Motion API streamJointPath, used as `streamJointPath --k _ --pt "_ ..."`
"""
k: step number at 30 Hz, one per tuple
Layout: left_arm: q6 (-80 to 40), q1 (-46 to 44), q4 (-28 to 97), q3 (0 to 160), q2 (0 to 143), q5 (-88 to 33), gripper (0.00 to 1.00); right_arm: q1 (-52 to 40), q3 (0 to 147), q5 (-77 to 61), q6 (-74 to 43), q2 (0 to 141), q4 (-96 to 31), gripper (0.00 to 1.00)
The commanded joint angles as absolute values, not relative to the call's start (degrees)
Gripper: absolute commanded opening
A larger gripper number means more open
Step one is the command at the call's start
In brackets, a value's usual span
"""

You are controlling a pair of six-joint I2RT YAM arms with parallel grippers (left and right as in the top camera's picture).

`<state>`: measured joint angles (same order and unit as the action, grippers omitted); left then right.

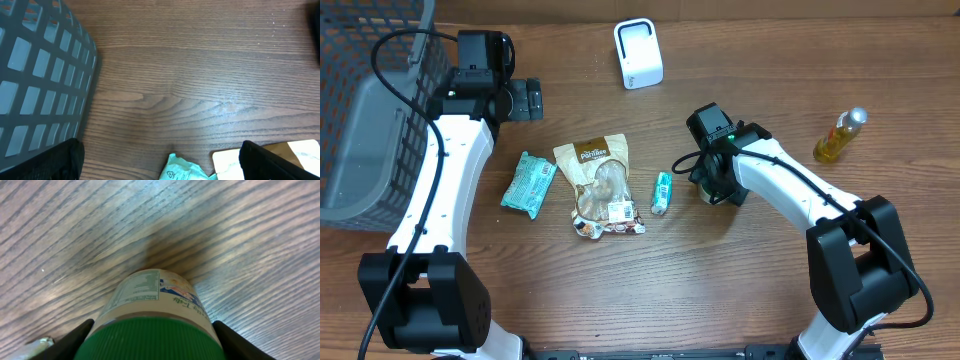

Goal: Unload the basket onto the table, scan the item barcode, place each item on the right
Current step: 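Close the right gripper around the green-lidded jar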

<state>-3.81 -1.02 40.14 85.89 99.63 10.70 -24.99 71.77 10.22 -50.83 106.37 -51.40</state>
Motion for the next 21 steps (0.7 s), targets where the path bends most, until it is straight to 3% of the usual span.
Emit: streamJointPath --k 1,6,14,17,21 --pt "-2.55 -1.19 40.1 87.05 98.61 10.87 1.0 -24.73 71.59 11.99 -50.59 106.41 -51.11 0.8" --pt "-2.55 -1.19 40.1 87.05 98.61 10.87 1.0 -24.71 71.57 11.97 -50.59 106.41 -51.51 0.88" --pt "-2.55 -1.19 40.1 87.05 98.61 10.87 1.0 -24.71 70.74 11.7 -50.57 106.43 -50.48 0.89" --pt "-2.55 -1.19 40.1 87.05 98.61 10.87 0.99 -24.71 70.43 11.46 -50.57 106.43 -49.95 0.88" --pt "-2.55 -1.19 40.1 87.05 98.61 10.87 1.0 -24.71 70.43 11.51 -50.57 106.43 -49.98 0.79"
